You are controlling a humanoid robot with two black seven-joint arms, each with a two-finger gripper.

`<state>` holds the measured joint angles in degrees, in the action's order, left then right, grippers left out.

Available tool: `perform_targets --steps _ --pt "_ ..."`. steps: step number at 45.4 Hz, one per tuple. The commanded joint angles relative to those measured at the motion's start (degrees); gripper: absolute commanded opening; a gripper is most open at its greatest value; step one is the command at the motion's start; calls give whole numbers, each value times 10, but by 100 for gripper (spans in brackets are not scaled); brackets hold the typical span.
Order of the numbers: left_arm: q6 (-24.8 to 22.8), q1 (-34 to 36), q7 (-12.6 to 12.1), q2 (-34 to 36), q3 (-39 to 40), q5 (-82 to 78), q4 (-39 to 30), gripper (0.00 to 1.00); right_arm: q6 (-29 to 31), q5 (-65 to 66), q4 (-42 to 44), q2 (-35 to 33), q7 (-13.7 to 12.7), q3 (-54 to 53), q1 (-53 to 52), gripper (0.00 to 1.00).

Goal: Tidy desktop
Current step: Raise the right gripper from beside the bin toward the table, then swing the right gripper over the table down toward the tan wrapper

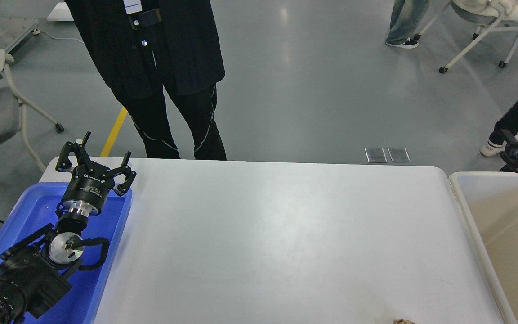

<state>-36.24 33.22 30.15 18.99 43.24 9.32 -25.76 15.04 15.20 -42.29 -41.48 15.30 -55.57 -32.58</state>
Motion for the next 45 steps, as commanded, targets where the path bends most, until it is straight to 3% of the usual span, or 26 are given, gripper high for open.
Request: perform_targets --steps 1,8,15,45 --pt "0 0 0 0 0 0 0 100 -1 57 -19 -70 1 235 -108 100" --pt "0 0 0 0 0 0 0 100 -4 140 -59 -108 10 374 -198 100" --pt "0 0 0 0 0 0 0 100 -3 213 -127 -131 10 404 -243 100" --pt "0 0 0 0 0 0 0 100 1 744 -389 -192 10 612 -280 100"
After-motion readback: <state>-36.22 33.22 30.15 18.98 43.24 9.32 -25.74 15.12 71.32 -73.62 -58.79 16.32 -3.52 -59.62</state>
